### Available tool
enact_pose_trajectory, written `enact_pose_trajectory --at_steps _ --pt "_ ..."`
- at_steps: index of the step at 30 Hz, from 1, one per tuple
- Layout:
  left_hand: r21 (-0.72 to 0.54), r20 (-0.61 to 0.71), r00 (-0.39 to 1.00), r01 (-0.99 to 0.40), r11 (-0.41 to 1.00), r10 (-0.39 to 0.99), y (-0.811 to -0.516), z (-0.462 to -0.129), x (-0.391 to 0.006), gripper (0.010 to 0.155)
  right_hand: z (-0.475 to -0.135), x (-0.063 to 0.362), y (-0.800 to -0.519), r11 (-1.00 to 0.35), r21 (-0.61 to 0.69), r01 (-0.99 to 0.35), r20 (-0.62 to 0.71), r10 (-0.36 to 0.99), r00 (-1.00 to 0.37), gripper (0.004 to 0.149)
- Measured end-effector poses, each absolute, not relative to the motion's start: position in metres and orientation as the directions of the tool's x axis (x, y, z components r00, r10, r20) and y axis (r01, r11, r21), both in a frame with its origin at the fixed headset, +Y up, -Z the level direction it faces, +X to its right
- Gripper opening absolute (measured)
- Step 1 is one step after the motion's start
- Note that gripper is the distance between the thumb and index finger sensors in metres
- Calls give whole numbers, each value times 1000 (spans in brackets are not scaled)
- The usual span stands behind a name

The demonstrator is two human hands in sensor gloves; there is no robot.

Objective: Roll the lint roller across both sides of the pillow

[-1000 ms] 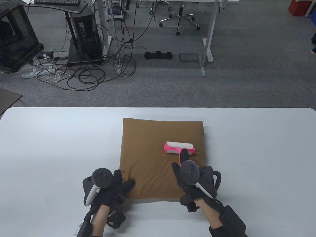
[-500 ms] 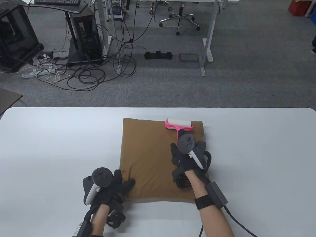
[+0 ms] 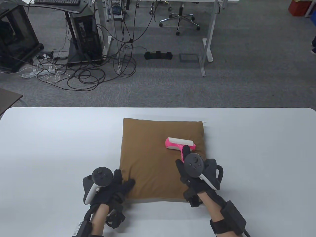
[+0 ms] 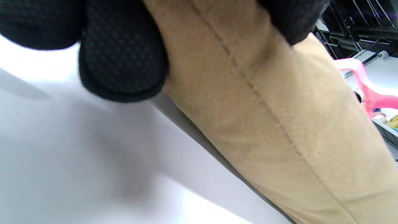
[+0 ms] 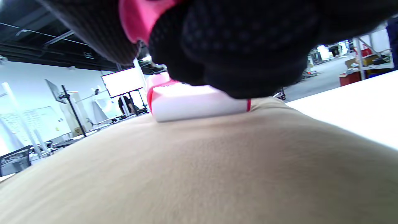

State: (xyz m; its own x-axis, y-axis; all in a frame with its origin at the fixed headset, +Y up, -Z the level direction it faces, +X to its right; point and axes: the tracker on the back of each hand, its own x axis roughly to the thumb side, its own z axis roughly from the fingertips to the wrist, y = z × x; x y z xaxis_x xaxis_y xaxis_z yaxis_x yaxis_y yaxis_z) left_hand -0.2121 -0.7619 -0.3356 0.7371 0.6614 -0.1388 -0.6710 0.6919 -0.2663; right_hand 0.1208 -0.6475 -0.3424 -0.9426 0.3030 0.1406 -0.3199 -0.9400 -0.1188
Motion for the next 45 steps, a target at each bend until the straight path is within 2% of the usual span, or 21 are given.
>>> enact_pose_trajectory --at_steps 7,11,14,15,17,19,21,22,23,24,26,28,30,31,34,39,43,45 --pt "-267 -136 747 -660 702 651 -762 -335 -212 94 -285 134 -634 -947 -116 -299 223 268 -937 57" --pt "-256 -131 757 -650 716 640 -763 -334 -212 96 -263 137 -629 -952 -99 -291 247 260 -934 56" --pt "-246 -136 771 -635 732 622 -759 -332 -215 97 -254 142 -623 -933 -135 -332 237 295 -926 55" --pt "-218 -123 762 -646 732 636 -754 -330 -216 98 -254 144 -620 -920 -169 -353 234 311 -921 55" --pt "-67 -94 775 -631 773 625 -740 -325 -221 96 -256 147 -617 -885 -253 -390 231 336 -913 58" --pt "77 -2 788 -613 786 615 -722 -319 -224 94 -257 147 -616 -818 -360 -449 255 377 -891 60" --pt "189 92 754 -655 732 650 -706 -311 -223 89 -261 143 -618 -762 -394 -515 280 434 -856 61" --pt "260 133 718 -690 675 683 -696 -306 -221 86 -265 139 -621 -739 -387 -551 300 464 -833 61" --pt "280 190 665 -741 610 722 -689 -302 -217 81 -271 135 -625 -714 -357 -603 329 508 -796 61" --pt "266 236 620 -782 564 748 -684 -299 -213 74 -276 131 -630 -694 -315 -648 354 548 -758 61" --pt "113 281 501 -864 490 819 -680 -294 -198 61 -287 121 -644 -602 -192 -775 381 682 -624 59" --pt "-27 283 425 -892 450 860 -680 -291 -177 57 -292 112 -659 -504 -80 -860 356 791 -497 56" --pt "-116 291 404 -885 451 867 -685 -286 -155 57 -292 101 -673 -447 4 -895 349 839 -418 53" --pt "-134 283 413 -877 462 865 -689 -284 -143 58 -290 96 -679 -460 41 -887 363 834 -416 52" --pt "-173 260 443 -853 493 858 -699 -279 -124 66 -279 92 -687 -529 10 -849 426 770 -475 54" --pt "-175 211 406 -879 443 889 -711 -278 -122 66 -268 85 -694 -625 13 -781 457 698 -551 61" --pt "-165 161 351 -912 376 922 -716 -279 -125 73 -263 78 -694 -684 -8 -729 491 633 -599 66" --pt "-133 137 341 -924 358 930 -717 -280 -127 71 -257 70 -693 -729 -22 -684 512 579 -634 67"
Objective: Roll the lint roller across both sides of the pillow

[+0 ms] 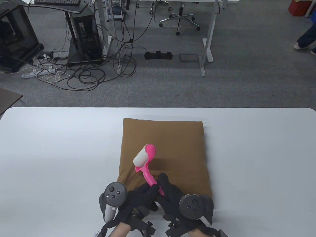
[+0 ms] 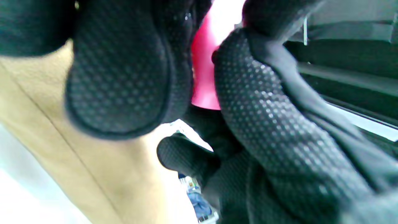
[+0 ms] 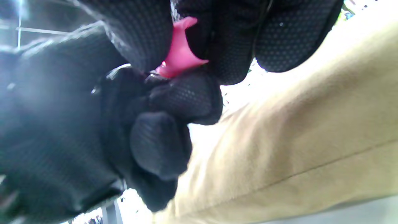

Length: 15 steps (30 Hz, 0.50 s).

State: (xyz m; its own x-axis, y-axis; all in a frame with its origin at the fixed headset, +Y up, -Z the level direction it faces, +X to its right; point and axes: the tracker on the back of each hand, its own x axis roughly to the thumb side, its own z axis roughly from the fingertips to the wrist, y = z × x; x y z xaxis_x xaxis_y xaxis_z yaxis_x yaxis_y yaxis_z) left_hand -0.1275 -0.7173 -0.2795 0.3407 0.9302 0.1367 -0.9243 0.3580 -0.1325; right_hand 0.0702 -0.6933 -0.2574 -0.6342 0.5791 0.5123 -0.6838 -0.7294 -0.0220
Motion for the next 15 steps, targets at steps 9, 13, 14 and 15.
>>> enact_pose_trajectory --at_steps 9,13,14,15 --pt "-137 111 368 -914 381 923 -721 -287 -132 64 -255 62 -694 -818 -64 -572 517 463 -720 77" --pt "51 230 559 -824 564 796 -700 -289 -146 64 -273 91 -693 -837 -200 -509 432 391 -813 78" --pt "100 240 599 -798 594 764 -695 -289 -152 65 -281 101 -695 -849 -215 -482 383 381 -842 78" --pt "118 239 618 -784 609 749 -692 -289 -155 65 -286 110 -697 -861 -216 -461 339 377 -862 78"
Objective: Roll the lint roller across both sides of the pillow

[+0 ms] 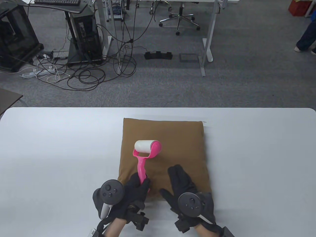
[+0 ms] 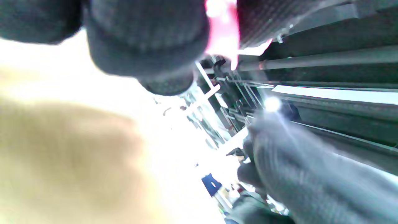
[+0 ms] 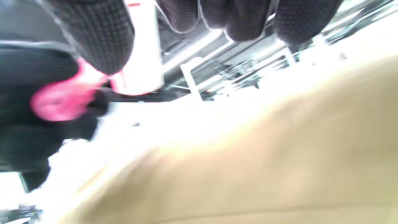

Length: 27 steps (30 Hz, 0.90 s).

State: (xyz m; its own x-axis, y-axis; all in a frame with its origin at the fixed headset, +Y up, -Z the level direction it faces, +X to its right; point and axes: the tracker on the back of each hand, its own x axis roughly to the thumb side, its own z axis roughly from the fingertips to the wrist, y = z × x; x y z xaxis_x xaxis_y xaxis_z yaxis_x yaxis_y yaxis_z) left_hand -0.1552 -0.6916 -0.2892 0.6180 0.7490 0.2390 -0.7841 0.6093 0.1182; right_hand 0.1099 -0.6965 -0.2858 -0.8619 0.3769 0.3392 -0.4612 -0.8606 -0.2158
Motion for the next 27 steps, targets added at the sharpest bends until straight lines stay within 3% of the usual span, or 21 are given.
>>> enact_pose_trajectory --at_steps 3,8,21,27 --pt "172 227 671 -741 650 706 -682 -289 -169 66 -302 142 -705 -893 -181 -412 168 384 -908 80" --pt "183 181 760 -650 738 624 -667 -283 -195 67 -321 176 -728 -884 -87 -459 -29 463 -886 86" --pt "158 138 913 -404 901 385 -660 -233 -217 67 -333 182 -747 -856 30 -515 -133 508 -851 85" --pt "150 143 931 -355 923 335 -667 -240 -203 64 -333 180 -747 -855 40 -518 -134 509 -850 84"
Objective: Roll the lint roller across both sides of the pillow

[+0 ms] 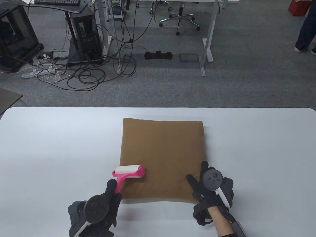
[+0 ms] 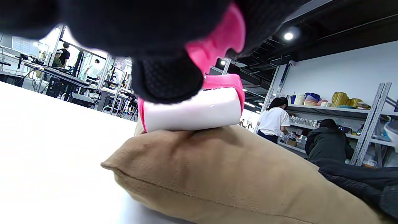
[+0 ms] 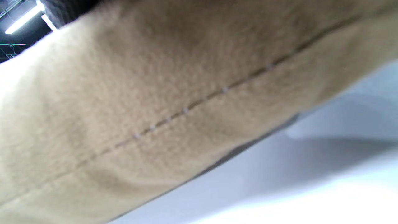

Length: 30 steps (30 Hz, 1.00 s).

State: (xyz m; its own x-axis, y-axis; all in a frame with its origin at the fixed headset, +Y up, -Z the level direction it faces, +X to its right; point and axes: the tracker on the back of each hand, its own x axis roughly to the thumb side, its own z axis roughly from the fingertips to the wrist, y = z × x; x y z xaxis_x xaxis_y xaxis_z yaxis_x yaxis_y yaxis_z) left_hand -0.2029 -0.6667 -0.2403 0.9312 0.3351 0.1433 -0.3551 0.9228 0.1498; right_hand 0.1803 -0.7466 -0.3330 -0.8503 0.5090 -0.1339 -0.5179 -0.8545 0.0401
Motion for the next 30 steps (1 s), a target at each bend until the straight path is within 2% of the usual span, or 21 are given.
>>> enact_pose_trajectory --at_steps 7,13,18,23,25,30 --pt "159 113 937 -345 925 331 -662 -282 -185 70 -333 180 -746 -847 51 -529 -134 519 -844 85" --pt "213 61 976 -219 952 211 -655 -323 -174 66 -334 180 -746 -842 59 -536 -137 525 -840 85" --pt "114 -33 981 -184 976 189 -662 -354 -166 64 -333 178 -747 -847 59 -528 -129 518 -846 84" --pt "-16 -119 963 -247 969 244 -672 -380 -166 68 -334 178 -747 -844 65 -533 -130 522 -843 84" --pt "-106 -155 953 -278 955 260 -679 -389 -168 73 -334 178 -747 -844 67 -532 -129 521 -844 84" --pt "-76 -139 937 -334 940 322 -683 -389 -174 81 -335 177 -747 -844 74 -532 -129 521 -844 84"
